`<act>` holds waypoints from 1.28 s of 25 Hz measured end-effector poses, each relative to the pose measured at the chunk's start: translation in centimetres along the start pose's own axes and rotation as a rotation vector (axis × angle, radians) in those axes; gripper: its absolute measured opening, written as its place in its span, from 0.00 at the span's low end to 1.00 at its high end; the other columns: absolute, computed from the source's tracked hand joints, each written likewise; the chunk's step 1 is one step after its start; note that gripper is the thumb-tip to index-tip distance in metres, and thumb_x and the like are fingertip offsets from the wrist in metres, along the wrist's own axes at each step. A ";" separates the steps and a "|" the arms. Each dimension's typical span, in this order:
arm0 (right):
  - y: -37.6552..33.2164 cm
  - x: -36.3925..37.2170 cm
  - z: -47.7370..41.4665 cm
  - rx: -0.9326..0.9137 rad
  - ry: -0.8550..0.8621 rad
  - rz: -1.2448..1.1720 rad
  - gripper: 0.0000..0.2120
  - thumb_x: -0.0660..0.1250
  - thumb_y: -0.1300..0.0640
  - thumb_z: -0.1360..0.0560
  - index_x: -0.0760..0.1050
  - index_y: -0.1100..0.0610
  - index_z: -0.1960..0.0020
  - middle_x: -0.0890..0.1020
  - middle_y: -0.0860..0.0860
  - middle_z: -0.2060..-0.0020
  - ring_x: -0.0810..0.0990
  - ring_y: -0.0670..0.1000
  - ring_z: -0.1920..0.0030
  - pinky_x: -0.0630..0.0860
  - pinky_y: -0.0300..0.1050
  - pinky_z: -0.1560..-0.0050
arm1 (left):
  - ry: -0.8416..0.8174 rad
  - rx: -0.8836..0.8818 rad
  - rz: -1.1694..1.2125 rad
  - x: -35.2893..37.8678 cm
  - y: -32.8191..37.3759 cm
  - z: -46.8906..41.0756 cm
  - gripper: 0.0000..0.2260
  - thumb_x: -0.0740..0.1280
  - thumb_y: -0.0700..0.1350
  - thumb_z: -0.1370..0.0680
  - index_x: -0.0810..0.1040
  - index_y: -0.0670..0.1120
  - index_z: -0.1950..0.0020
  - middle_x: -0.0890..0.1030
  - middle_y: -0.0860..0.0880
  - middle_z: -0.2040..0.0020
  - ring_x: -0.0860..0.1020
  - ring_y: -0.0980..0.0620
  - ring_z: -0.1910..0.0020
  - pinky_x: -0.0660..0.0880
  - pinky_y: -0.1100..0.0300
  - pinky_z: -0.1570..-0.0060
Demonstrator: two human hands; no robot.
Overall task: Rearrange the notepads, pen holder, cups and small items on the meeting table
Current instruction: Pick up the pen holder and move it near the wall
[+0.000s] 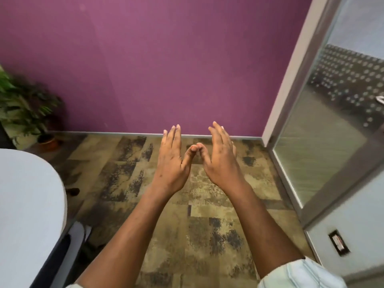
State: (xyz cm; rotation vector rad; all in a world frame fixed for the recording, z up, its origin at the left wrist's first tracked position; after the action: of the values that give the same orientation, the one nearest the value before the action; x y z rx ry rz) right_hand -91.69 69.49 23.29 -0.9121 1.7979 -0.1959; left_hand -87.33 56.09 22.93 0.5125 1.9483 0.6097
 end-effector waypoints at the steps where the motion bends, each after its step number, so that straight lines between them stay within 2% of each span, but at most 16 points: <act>1: 0.3 0.8 -1.9 -0.050 -0.024 -0.020 0.28 0.50 0.40 0.20 0.54 0.52 0.24 0.53 0.46 0.23 0.47 0.47 0.24 0.50 0.58 0.25 | 0.037 -0.018 -0.011 0.2 -0.7 -1.2 0.36 0.45 0.67 0.25 0.46 0.48 0.22 0.47 0.52 0.21 0.41 0.55 0.23 0.42 0.58 0.26; 4: 1.2 4.1 -8.2 -0.129 -0.129 -0.079 0.28 0.50 0.40 0.20 0.54 0.52 0.24 0.54 0.47 0.23 0.48 0.47 0.24 0.51 0.59 0.25 | 0.135 -0.141 -0.027 0.8 -2.8 -5.1 0.37 0.45 0.67 0.25 0.47 0.47 0.22 0.48 0.51 0.21 0.42 0.55 0.23 0.42 0.60 0.26; 5: 1.0 4.2 -8.5 -0.140 -0.113 -0.082 0.28 0.51 0.40 0.20 0.54 0.52 0.24 0.54 0.47 0.23 0.48 0.47 0.24 0.51 0.59 0.25 | 0.138 -0.144 -0.025 0.6 -3.0 -5.2 0.37 0.45 0.67 0.25 0.47 0.47 0.22 0.48 0.51 0.21 0.42 0.54 0.23 0.42 0.60 0.26; 10: -1.6 12.8 -15.4 -0.275 -0.261 -0.158 0.28 0.51 0.41 0.20 0.54 0.51 0.24 0.53 0.45 0.23 0.47 0.46 0.24 0.52 0.60 0.26 | 0.258 -0.296 -0.094 -1.0 -10.4 -9.6 0.38 0.45 0.67 0.26 0.47 0.46 0.22 0.48 0.50 0.21 0.41 0.53 0.23 0.42 0.59 0.26; 13: -3.7 16.8 -19.3 -0.321 -0.261 -0.172 0.28 0.52 0.42 0.20 0.53 0.51 0.24 0.52 0.45 0.23 0.46 0.45 0.24 0.50 0.58 0.25 | 0.294 -0.307 -0.115 -2.1 -14.7 -12.9 0.38 0.44 0.67 0.26 0.47 0.46 0.22 0.48 0.49 0.21 0.41 0.52 0.23 0.43 0.57 0.25; 16: -7.0 22.2 -24.5 -0.345 -0.319 -0.178 0.27 0.52 0.42 0.20 0.53 0.51 0.24 0.52 0.44 0.23 0.47 0.45 0.24 0.51 0.57 0.25 | 0.330 -0.369 -0.082 -4.4 -20.7 -17.6 0.33 0.47 0.63 0.22 0.47 0.47 0.22 0.48 0.49 0.21 0.41 0.52 0.23 0.45 0.53 0.24; 19: -9.0 25.7 -27.9 -0.355 -0.325 -0.210 0.27 0.52 0.42 0.20 0.54 0.51 0.24 0.53 0.44 0.23 0.47 0.45 0.24 0.51 0.57 0.25 | 0.350 -0.359 -0.121 -6.2 -24.3 -20.2 0.32 0.47 0.63 0.22 0.47 0.48 0.22 0.48 0.49 0.21 0.41 0.52 0.23 0.44 0.57 0.25; 23: -12.5 30.8 -31.3 -0.402 -0.342 -0.231 0.29 0.50 0.40 0.21 0.55 0.52 0.24 0.54 0.45 0.23 0.48 0.45 0.24 0.49 0.57 0.25 | 0.396 -0.427 -0.144 -9.4 -29.7 -21.9 0.33 0.49 0.63 0.22 0.48 0.48 0.22 0.49 0.48 0.21 0.42 0.51 0.23 0.45 0.55 0.25; 28: -17.4 39.0 -35.0 -0.484 -0.475 -0.263 0.29 0.50 0.39 0.21 0.54 0.53 0.24 0.53 0.46 0.23 0.47 0.46 0.23 0.51 0.60 0.25 | 0.458 -0.599 -0.203 -12.2 -37.5 -22.1 0.35 0.44 0.69 0.25 0.46 0.53 0.23 0.47 0.51 0.21 0.41 0.54 0.23 0.42 0.59 0.28; 32: -21.7 44.4 -37.6 -0.589 -0.565 -0.338 0.28 0.51 0.40 0.20 0.55 0.52 0.24 0.53 0.46 0.23 0.47 0.46 0.24 0.49 0.59 0.25 | 0.506 -0.714 -0.297 -13.7 -42.0 -22.9 0.34 0.43 0.69 0.25 0.46 0.55 0.23 0.47 0.52 0.21 0.42 0.54 0.23 0.42 0.59 0.28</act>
State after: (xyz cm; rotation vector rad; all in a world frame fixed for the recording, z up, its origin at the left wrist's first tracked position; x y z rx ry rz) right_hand -119.96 14.47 18.07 -1.5116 1.1704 0.3729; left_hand -106.09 10.63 15.35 -0.4079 2.0262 1.2466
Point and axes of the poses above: each hand's wrist, its own z-axis away from the middle knuckle, its own x-axis out of the palm, y = z × x, the point moved 4 cm from there along -z, towards the middle knuckle
